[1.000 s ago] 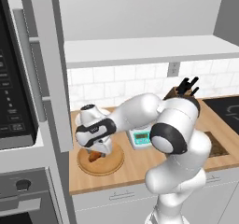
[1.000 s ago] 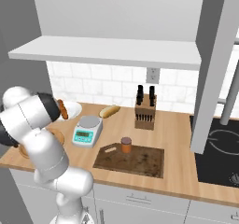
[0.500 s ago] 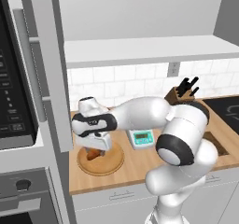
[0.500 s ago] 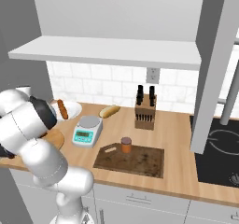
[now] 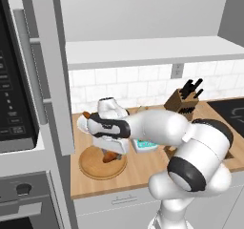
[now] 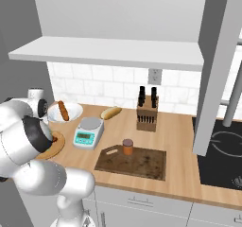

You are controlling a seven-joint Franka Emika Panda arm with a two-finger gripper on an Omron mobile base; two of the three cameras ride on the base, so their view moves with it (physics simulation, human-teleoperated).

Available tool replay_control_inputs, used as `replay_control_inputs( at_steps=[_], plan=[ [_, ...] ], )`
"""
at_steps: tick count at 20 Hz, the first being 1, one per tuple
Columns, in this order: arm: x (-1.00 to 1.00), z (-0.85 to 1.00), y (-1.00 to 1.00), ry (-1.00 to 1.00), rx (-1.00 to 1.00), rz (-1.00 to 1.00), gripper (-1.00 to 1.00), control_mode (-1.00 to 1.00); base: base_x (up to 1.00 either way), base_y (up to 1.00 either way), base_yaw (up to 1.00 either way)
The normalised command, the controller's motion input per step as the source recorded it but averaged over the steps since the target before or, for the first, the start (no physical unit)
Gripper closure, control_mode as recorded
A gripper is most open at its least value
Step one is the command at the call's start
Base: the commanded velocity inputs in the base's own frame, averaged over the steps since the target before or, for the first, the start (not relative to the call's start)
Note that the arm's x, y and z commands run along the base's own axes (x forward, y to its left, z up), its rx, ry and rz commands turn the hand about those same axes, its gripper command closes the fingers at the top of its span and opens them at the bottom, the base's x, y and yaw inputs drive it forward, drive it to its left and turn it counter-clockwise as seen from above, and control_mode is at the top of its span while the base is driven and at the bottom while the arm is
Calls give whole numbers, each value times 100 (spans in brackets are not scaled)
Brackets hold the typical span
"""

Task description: From the different types of pastries on the counter, select a croissant and place it on the cutting board. Then retrieve a jar of jam from the cabinet and place it alongside the croissant on the cutting board.

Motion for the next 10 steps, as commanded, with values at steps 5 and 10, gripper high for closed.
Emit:
replay_control_inputs(
  at_steps=[5,10],
  plan=[
    [-6,3,-60,0,4,-11,100,-100,0,0,0],
    [0,3,-59,0,4,-7,100,-100,0,0,0]
  ],
)
